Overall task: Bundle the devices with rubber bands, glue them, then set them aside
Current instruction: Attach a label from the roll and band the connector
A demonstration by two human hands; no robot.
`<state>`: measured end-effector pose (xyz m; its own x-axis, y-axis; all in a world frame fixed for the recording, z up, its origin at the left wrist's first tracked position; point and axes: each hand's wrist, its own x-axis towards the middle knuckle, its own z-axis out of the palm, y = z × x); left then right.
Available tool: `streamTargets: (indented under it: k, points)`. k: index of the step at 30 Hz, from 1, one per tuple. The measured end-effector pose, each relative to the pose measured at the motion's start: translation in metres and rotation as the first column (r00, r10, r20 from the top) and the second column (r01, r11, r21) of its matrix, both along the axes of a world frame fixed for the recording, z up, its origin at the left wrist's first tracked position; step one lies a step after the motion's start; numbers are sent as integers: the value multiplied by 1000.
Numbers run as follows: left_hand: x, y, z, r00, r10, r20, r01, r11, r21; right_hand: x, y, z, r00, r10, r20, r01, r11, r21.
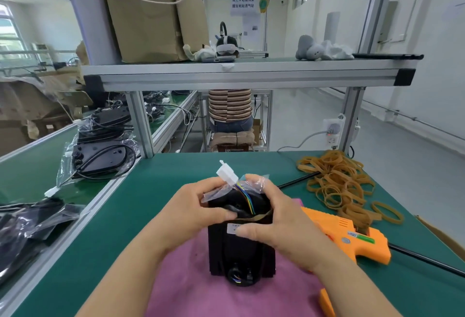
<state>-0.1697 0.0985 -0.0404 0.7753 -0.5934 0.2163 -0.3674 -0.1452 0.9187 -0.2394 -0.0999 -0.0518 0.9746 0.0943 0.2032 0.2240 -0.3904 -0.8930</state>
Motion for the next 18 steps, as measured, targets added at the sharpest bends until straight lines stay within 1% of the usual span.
streamTargets:
  k: [2,4,5,6,7,8,9,10,11,13,15,16,18]
  points:
    - [10,6,3,981,-64,-185,41,992,-123,5,-1,-5,1000,-7,8,6,997,80]
    - [18,8,3,922,-125,-366,18,959,-282,7,-8,-10,998,55,-5,-53,986,159]
    - [22,8,1,884,-133,-448,-43,931,-361,9,-11,-11,997,82,-5,-80,979,186]
    - [25,9,-2,837,-139,-530,-137,883,-448,10,-12,-11,996,90,1,-88,977,194]
    - [28,10,-5,782,-154,-604,-244,816,-524,13,-13,-11,997,82,8,-82,979,186]
    - [30,12,-9,742,-163,-650,-333,752,-569,16,-13,-12,997,73,13,-74,978,194]
    - [32,14,-14,723,-149,-674,-392,715,-579,19,-15,-14,998,68,18,-70,971,227]
    - [32,16,-20,727,-106,-678,-420,713,-562,23,-17,-15,997,74,20,-77,959,274]
    - [32,18,-25,744,-38,-668,-436,730,-527,26,-20,-17,996,84,17,-85,939,334]
    - [28,19,-33,795,123,-594,-446,782,-434,32,-25,-17,995,98,-9,-80,862,500]
    - [19,18,-36,850,244,-466,-434,827,-358,39,-30,-18,987,155,-41,-88,737,670]
    - [15,16,-36,878,286,-383,-418,848,-324,41,-30,-19,980,193,-47,-101,686,721]
    - [7,14,-33,923,333,-194,-375,890,-260,44,-29,-19,967,250,-40,-125,612,781]
